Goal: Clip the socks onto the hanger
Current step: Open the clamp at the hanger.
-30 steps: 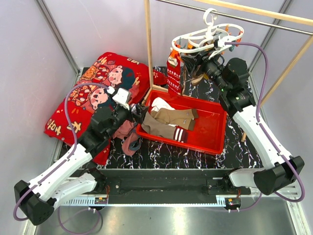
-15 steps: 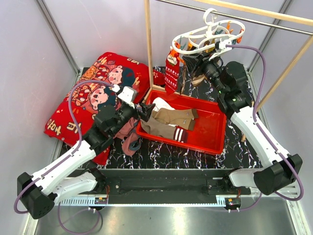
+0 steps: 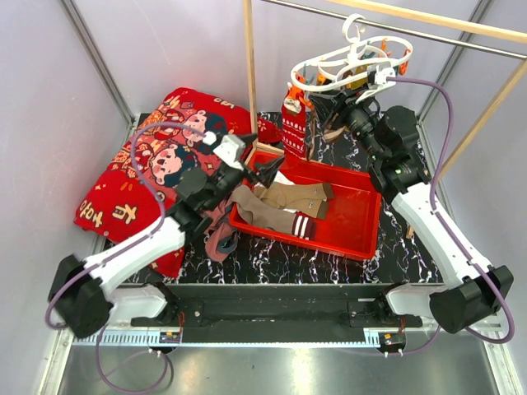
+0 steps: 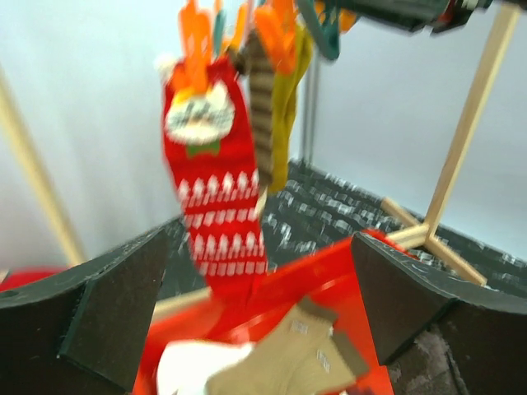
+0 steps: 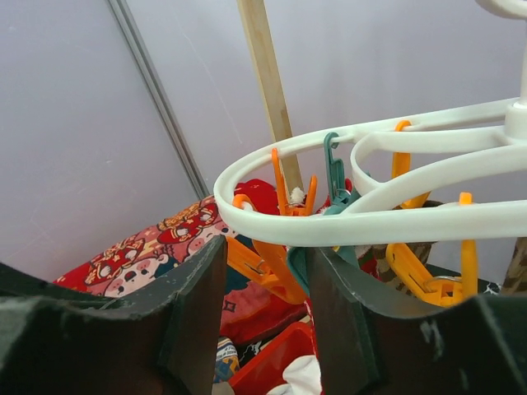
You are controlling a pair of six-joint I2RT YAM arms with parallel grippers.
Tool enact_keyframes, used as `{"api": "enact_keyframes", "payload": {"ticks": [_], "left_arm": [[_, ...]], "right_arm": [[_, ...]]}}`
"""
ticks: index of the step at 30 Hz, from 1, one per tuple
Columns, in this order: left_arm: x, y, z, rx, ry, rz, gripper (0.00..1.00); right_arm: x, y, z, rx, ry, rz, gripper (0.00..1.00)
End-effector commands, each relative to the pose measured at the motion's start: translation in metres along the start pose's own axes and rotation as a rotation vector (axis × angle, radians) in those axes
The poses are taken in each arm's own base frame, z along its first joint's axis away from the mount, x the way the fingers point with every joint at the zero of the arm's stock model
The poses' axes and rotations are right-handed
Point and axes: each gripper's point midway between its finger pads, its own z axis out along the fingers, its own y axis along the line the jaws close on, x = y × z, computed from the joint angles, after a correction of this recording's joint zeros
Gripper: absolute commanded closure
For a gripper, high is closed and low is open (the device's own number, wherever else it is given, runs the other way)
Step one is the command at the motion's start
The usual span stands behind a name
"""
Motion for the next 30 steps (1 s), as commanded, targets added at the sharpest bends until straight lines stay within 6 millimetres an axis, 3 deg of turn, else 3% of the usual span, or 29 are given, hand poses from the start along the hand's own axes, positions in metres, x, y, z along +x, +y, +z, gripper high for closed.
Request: {"api": "enact_keyframes", "payload": {"ticks": [1, 4, 5, 8, 9, 14, 24, 30], "left_arm": [[-0.064, -0.019, 0.029, 0.107, -0.266, 0.014, 0.01], [-0.061, -0.031, 0.050, 0.185, -0.269, 0.010, 0.02], [-0.071, -0.038, 0.055, 0.225, -0.287, 0.005, 0.03], [-0.059, -0.048, 0.070, 0.283, -0.271, -0.032, 0.08], [-0.066, -0.049, 0.074, 0.290, -0.288, -0.034, 0.09], [-0.063, -0.055, 0.096, 0.314, -0.296, -0.023, 0.19], [-0.032, -0.038, 0.131, 0.222, -0.278, -0.022, 0.27], [-0.030, -0.030, 0.142, 0.183, -0.296, -0.017, 0.30]], "right_arm": [[-0.017, 0.010, -0.014, -0.023, -0.015, -0.034, 0.48], [-0.015, 0.011, -0.019, -0.026, 0.006, -0.058, 0.48], [-0.015, 0.011, -0.020, -0.026, 0.009, -0.062, 0.48], [-0.011, 0.011, -0.022, -0.028, 0.019, -0.070, 0.48], [-0.009, 0.011, -0.022, -0.030, 0.024, -0.071, 0.48], [-0.004, 0.005, -0.023, -0.011, 0.031, -0.084, 0.48], [-0.011, 0.008, -0.024, -0.018, 0.008, -0.088, 0.48], [-0.014, 0.008, -0.025, -0.014, 0.001, -0.098, 0.48]]}}
